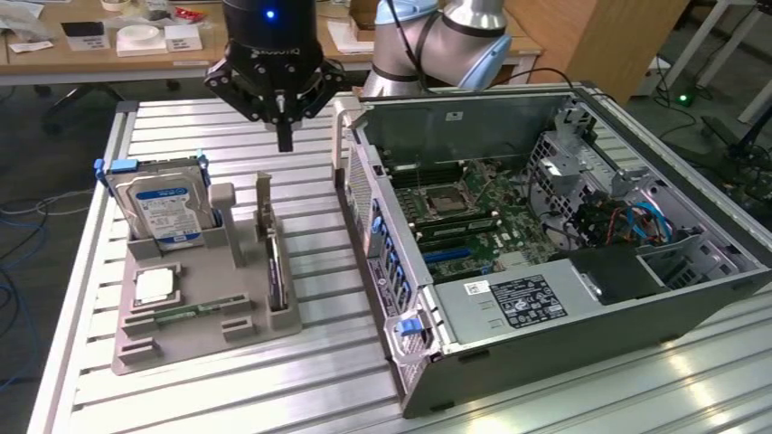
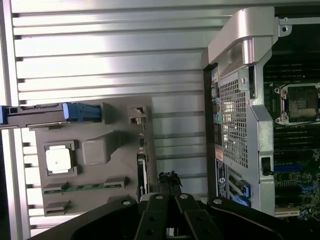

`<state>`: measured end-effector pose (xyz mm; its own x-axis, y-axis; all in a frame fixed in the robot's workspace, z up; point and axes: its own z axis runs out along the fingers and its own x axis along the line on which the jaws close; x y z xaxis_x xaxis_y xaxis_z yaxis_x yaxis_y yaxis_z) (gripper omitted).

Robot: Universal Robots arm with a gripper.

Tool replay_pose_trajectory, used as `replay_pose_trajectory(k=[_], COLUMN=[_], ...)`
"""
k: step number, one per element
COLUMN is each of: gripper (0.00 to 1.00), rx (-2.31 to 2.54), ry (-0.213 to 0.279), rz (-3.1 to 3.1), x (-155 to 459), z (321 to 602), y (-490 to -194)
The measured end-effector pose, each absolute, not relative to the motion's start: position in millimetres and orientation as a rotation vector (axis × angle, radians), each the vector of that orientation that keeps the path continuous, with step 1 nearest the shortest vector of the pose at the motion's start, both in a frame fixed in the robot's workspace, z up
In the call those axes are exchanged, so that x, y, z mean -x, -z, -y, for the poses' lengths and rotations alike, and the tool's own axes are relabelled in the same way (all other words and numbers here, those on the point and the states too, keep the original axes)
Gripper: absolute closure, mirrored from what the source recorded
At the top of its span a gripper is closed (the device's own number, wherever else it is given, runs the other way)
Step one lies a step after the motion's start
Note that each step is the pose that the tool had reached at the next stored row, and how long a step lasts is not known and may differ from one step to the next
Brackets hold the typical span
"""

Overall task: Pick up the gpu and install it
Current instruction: 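Reach for the gpu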

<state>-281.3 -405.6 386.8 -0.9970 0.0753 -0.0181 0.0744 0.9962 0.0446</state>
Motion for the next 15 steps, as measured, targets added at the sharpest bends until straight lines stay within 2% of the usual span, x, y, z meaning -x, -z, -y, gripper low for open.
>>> replay_pose_trajectory(k=[15], gripper=[0.89], rx=[-0.114], ry=[-0.069], rz=[-3.120], x=[306.6], z=[408.0], y=[-385.9])
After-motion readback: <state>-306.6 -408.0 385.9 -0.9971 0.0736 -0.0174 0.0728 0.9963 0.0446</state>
